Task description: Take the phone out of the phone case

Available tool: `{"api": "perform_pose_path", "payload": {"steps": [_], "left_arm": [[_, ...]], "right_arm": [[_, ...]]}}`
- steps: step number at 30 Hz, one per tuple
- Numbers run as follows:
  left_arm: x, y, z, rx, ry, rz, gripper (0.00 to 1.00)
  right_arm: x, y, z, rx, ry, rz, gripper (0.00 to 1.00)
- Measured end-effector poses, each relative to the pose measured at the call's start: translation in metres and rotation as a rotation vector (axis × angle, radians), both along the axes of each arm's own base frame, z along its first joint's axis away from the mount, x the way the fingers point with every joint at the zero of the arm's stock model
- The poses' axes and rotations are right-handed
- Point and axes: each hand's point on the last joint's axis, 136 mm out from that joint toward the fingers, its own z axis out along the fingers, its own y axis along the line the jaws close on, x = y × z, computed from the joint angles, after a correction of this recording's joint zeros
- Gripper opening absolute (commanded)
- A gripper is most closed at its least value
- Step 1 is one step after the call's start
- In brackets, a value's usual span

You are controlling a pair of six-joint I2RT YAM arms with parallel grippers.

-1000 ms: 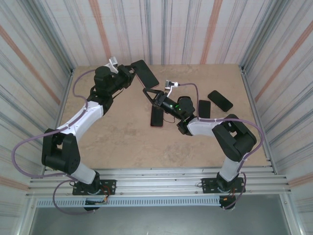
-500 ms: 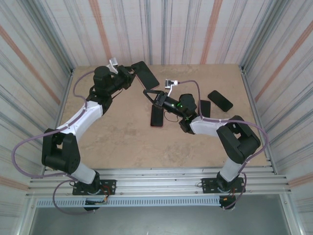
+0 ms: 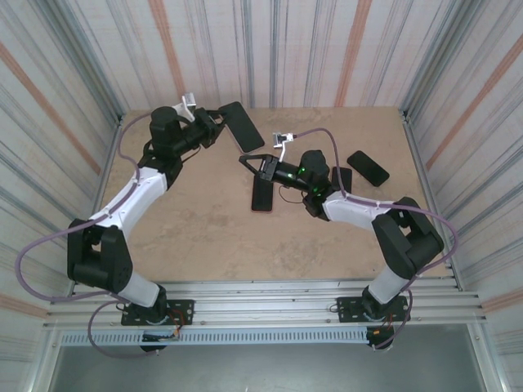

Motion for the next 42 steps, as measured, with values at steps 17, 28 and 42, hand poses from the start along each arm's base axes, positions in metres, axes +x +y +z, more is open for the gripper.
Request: {"api": "perform_pose_path", "payload": {"steps": [17, 28, 42], "left_arm": [[-0.029, -0.009, 0.055, 0.24, -0.465, -0.34, 0.0], [-0.058, -0.022, 0.071, 0.253, -0.656, -0.539, 0.0], [-0.069, -0.024, 0.075, 0.238, -0.687, -0.596, 0.0]], "right_arm": [[-0.019, -0.037, 0.012, -0.407, -0.301, 0.192, 0.56], [-0.024, -0.029, 0.01, -0.521, -0.457, 0.345, 0.47], [-0.027, -0.01, 0.022, -0.447, -0.579, 0.391, 0.32]]}}
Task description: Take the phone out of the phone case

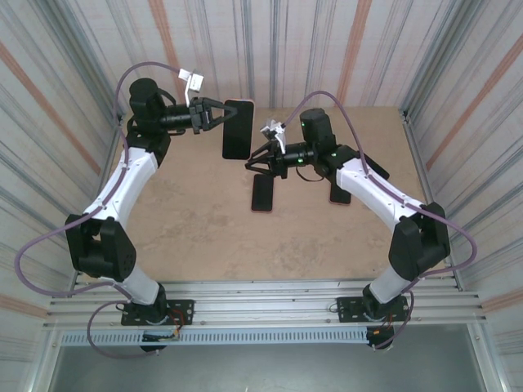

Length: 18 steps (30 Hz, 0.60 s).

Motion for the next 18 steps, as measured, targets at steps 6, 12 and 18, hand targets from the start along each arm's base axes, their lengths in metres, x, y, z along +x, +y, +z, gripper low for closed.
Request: {"api": "perform_pose_path", "payload": {"steps": [6, 12, 18], "left_arm": [[-0.0018, -0.0016, 0.0013, -0.003, 0.001, -0.008, 0.0], [-0.0057, -0.0054, 0.0017, -0.004, 0.008, -0.026, 0.0], [-0.0099, -0.0071, 0.0047, -0.006, 0.005, -0.035, 0.0]], "right_arm": [[-0.0025, 0.0017, 0.003, 0.008, -0.019, 0.017, 0.27], [-0.0049, 0.0027, 0.0089, 0.018, -0.034, 0.036, 0.23], [-0.008, 0.0037, 0.0106, 0.018, -0.034, 0.057, 0.2]]}}
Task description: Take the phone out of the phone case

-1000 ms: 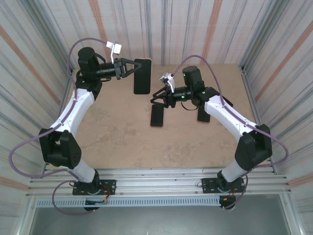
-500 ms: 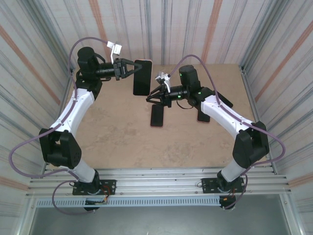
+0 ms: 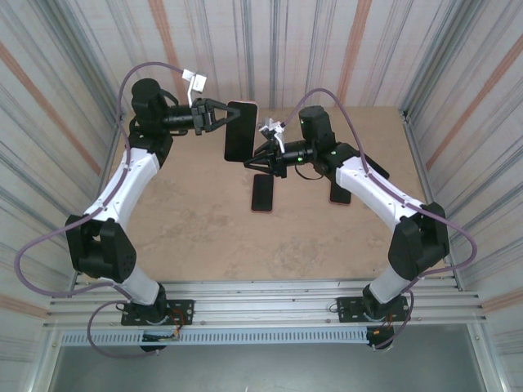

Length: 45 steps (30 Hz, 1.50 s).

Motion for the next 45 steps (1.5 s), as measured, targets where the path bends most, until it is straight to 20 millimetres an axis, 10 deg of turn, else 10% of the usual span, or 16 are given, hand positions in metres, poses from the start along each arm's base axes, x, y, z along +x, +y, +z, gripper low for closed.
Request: {"api": "perform_pose_path", "payload": {"steps": [45], "left_arm": [[-0.012, 0.002, 0.007, 0.001, -0.017, -0.017, 0.0]], "right_arm": [[-0.002, -0.005, -0.003, -0.115, -0.132, 0.051, 0.12]]}}
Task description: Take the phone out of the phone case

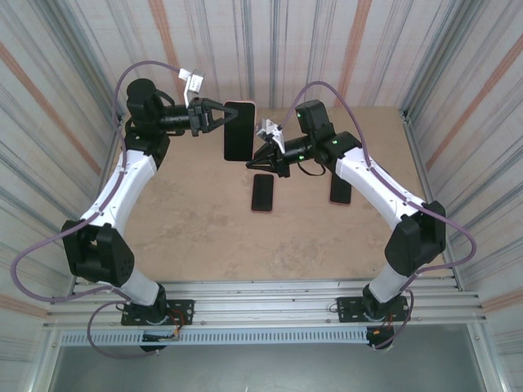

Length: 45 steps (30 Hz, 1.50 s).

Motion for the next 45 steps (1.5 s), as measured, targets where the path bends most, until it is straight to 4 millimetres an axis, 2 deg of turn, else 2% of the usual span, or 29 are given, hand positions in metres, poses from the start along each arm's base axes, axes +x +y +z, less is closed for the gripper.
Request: {"api": "perform_pose_path", "payload": {"steps": [12, 16, 24, 26, 30, 33, 37, 41, 45], "left_arm": [[0.006, 0.001, 0.0, -0.004, 0.019, 0.034, 0.0], [0.009, 0.001, 0.001, -0.008, 0.013, 0.052, 0.0], [0.015, 0.001, 0.002, -0.014, 0.01, 0.087, 0.0], [0.016, 0.001, 0.003, -0.017, 0.006, 0.096, 0.0], [0.008, -0.009, 0.004, -0.023, 0.057, 0.06, 0.0], [0.006, -0.011, 0.001, -0.022, 0.097, 0.049, 0.0], [0.002, -0.016, -0.01, -0.012, 0.156, 0.02, 0.0], [0.004, -0.016, -0.014, -0.013, 0.189, 0.026, 0.0], [0.018, -0.011, -0.014, -0.031, 0.235, 0.099, 0.0]], "right_arm": [[0.004, 0.003, 0.002, 0.006, 0.022, -0.026, 0.1], [0.01, 0.005, 0.001, 0.013, 0.065, -0.053, 0.07], [0.021, 0.005, -0.001, 0.028, 0.113, -0.11, 0.09], [0.024, 0.005, -0.002, 0.029, 0.112, -0.127, 0.09], [0.045, 0.001, -0.007, 0.026, 0.069, -0.217, 0.09], [0.057, -0.001, -0.006, 0.038, 0.025, -0.272, 0.11], [0.064, -0.003, 0.008, 0.096, 0.002, -0.3, 0.15], [0.061, -0.006, 0.006, 0.116, 0.036, -0.314, 0.23], [0.052, -0.009, 0.006, 0.149, 0.093, -0.316, 0.35]]}}
